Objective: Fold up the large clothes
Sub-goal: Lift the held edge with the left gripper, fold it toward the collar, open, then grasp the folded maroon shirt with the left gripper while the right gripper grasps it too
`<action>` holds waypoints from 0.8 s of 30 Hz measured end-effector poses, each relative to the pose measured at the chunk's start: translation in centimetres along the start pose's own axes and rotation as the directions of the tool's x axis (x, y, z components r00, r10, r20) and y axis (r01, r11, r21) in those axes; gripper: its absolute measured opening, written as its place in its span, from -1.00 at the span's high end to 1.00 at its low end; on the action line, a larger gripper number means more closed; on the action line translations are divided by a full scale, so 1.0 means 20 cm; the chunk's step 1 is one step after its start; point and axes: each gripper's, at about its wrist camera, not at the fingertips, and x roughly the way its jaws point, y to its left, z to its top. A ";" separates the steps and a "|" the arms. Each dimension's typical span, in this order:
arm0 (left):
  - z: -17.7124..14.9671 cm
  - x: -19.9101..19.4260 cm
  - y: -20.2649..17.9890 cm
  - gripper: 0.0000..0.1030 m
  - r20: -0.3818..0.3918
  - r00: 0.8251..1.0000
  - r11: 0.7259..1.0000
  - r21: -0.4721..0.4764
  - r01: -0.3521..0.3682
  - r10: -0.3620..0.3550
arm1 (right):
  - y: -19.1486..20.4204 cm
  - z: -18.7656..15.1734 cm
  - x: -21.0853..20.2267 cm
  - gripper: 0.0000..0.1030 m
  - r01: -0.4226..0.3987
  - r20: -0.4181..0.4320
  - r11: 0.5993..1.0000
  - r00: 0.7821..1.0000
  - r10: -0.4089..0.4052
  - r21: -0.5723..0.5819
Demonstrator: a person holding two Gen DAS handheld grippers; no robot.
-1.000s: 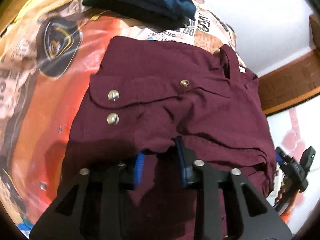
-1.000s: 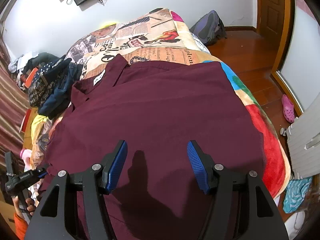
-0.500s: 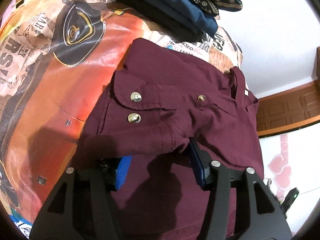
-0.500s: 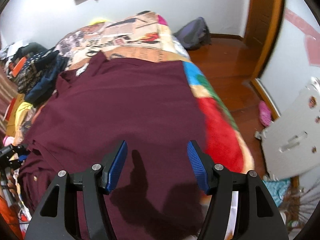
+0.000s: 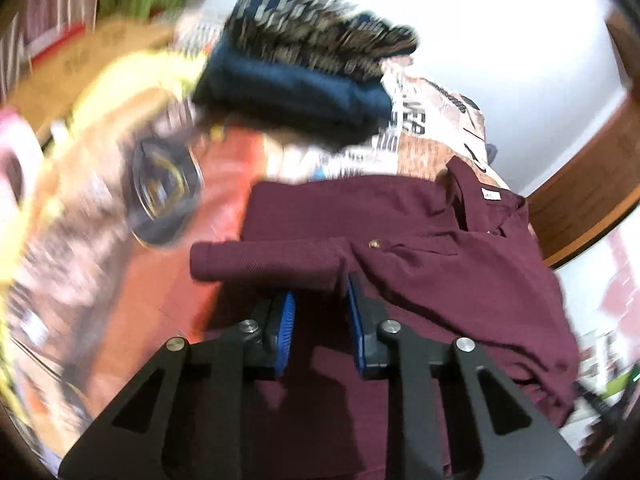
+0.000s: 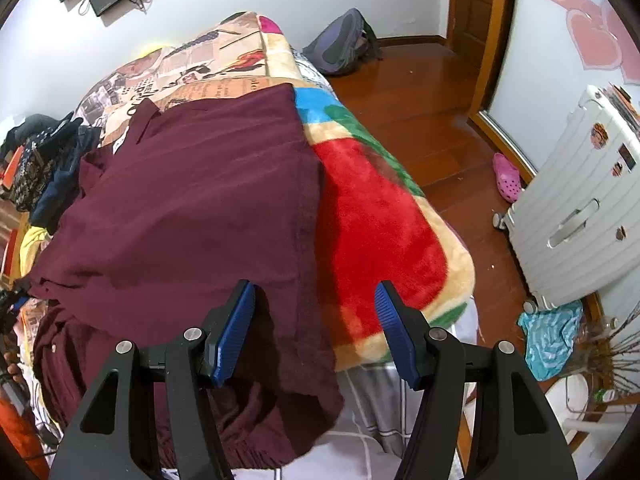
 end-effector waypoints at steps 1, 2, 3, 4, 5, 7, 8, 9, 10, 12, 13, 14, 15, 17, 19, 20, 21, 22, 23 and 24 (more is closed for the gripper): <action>0.00 -0.03 -0.02 0.56 0.031 0.998 0.998 0.034 -0.048 0.047 | 0.01 0.01 0.00 -0.14 -0.005 0.002 1.000 1.000 0.005 -0.010; 0.00 -0.05 -0.04 0.56 0.048 0.996 0.995 0.054 -0.081 0.079 | 0.02 0.00 0.00 -0.14 -0.008 0.004 1.000 1.000 0.008 -0.016; -0.01 -0.06 -0.03 0.53 0.060 0.992 0.990 0.077 -0.117 0.112 | 0.03 0.00 0.00 -0.14 -0.013 0.006 1.000 1.000 0.013 -0.028; -0.01 -0.06 -0.02 0.53 0.051 0.993 0.990 0.079 -0.113 0.109 | 0.05 0.01 0.01 -0.14 -0.017 0.006 0.999 1.000 0.017 -0.038; -0.03 -0.05 0.01 0.53 0.018 0.996 0.993 0.075 -0.091 0.090 | 0.06 0.01 0.02 -0.14 -0.021 0.006 0.999 1.000 0.021 -0.044; -0.07 0.00 0.06 0.44 -0.050 0.996 0.995 0.068 -0.068 0.072 | 0.08 0.02 0.03 -0.14 -0.030 0.003 0.998 1.000 0.030 -0.054; -0.09 0.02 0.07 0.40 -0.078 0.995 0.996 0.066 -0.063 0.068 | 0.08 0.02 0.04 -0.14 -0.029 0.003 0.998 1.000 0.030 -0.058; -0.11 0.03 0.09 0.30 -0.108 0.992 0.996 0.066 -0.056 0.063 | 0.09 0.03 0.05 -0.14 -0.024 0.002 0.998 1.000 0.024 -0.066; -0.13 0.05 0.11 0.18 -0.139 0.988 0.996 0.068 -0.052 0.061 | 0.10 0.03 0.05 -0.14 -0.021 0.002 0.997 1.000 0.021 -0.073; -0.17 0.07 0.12 -0.06 -0.174 0.981 0.994 0.085 -0.070 0.084 | 0.10 0.05 0.06 -0.14 -0.022 -0.002 0.997 1.000 0.022 -0.078; -0.19 0.08 0.13 -0.14 -0.187 0.974 0.988 0.111 -0.107 0.126 | 0.11 0.05 0.07 -0.14 -0.024 -0.004 0.997 1.000 0.024 -0.077; -0.21 0.09 0.13 -0.14 -0.192 0.968 0.982 0.134 -0.136 0.160 | 0.11 0.06 0.07 -0.14 -0.029 -0.010 0.997 1.000 0.029 -0.075; -0.22 0.10 0.14 -0.14 -0.198 0.962 0.976 0.146 -0.158 0.186 | 0.11 0.07 0.08 -0.14 -0.033 -0.014 0.997 0.999 0.032 -0.075; -0.24 0.10 0.19 -0.14 -0.214 0.957 0.977 0.130 -0.170 0.195 | 0.11 0.10 0.09 -0.19 -0.039 -0.022 0.997 0.999 0.038 -0.072; -0.22 0.08 0.23 -0.14 -0.215 0.961 0.983 0.090 -0.159 0.175 | 0.11 0.13 0.10 -0.19 -0.040 -0.027 0.997 0.999 0.038 -0.067; -0.20 0.06 0.24 -0.14 -0.203 0.965 0.985 0.074 -0.157 0.169 | 0.11 0.13 0.10 -0.19 -0.041 -0.027 0.997 0.999 0.040 -0.064; -0.18 0.03 0.25 -0.14 -0.187 0.969 0.986 0.061 -0.153 0.162 | 0.11 0.15 0.09 -0.18 -0.050 -0.029 0.997 0.998 0.048 -0.057; -0.15 0.01 0.26 -0.14 -0.171 0.973 0.988 0.050 -0.147 0.154 | 0.10 0.16 0.09 -0.18 -0.059 -0.030 0.997 0.998 0.058 -0.045; -0.12 -0.02 0.27 -0.14 -0.151 0.978 0.989 0.038 -0.141 0.145 | 0.09 0.17 0.09 -0.18 -0.065 -0.031 0.997 0.997 0.064 -0.037; -0.08 -0.05 0.27 -0.16 -0.134 0.981 0.990 0.033 -0.139 0.142 | 0.08 0.18 0.09 -0.18 -0.072 -0.031 0.997 0.997 0.071 -0.025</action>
